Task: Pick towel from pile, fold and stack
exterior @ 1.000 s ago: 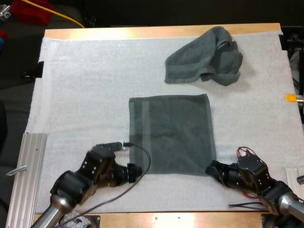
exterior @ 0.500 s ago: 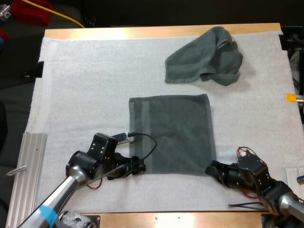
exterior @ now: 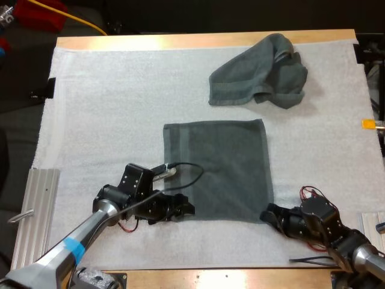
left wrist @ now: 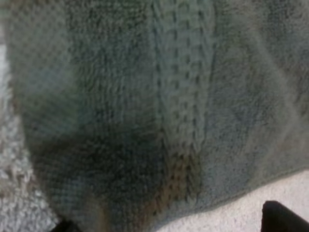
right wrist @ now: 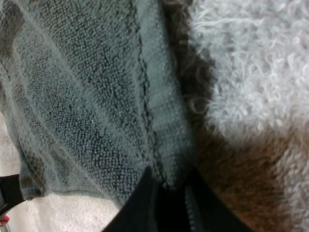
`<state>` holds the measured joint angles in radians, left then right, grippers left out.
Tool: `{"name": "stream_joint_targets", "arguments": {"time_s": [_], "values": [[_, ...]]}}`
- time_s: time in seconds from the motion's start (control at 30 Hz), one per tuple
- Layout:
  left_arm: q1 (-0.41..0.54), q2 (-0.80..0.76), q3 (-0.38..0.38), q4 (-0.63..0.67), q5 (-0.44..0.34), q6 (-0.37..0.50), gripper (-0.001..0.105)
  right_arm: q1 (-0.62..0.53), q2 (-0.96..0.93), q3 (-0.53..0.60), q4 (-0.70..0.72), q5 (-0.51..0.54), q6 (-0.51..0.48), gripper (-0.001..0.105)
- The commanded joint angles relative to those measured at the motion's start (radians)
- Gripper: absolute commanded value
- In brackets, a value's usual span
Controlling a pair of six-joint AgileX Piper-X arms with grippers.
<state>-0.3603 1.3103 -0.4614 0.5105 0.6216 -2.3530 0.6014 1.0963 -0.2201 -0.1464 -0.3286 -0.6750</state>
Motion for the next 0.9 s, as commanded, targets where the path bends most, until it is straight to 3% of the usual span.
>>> {"name": "stream_joint_targets", "arguments": {"time_s": [0.0, 0.23, 0.5, 0.63, 0.87], "values": [[-0.002, 0.024, 0.004, -0.014, 0.005, -0.002, 0.068, -0.003, 0.008, 0.007, 0.015, -0.02, -0.009, 0.001], [-0.002, 0.035, 0.004, -0.009, 0.003, -0.002, 0.043, -0.003, 0.008, 0.007, 0.015, -0.02, -0.009, 0.001], [-0.002, 0.035, 0.004, 0.077, -0.107, 0.041, 0.0, -0.003, 0.008, 0.007, 0.015, -0.02, -0.009, 0.001], [-0.002, 0.035, 0.003, 0.105, -0.132, 0.079, 0.0, -0.003, 0.008, 0.007, 0.015, -0.02, -0.027, 0.001], [-0.002, -0.051, 0.001, 0.163, -0.147, 0.148, 0.0, -0.003, -0.007, -0.028, 0.015, -0.081, -0.173, 0.001]]}}
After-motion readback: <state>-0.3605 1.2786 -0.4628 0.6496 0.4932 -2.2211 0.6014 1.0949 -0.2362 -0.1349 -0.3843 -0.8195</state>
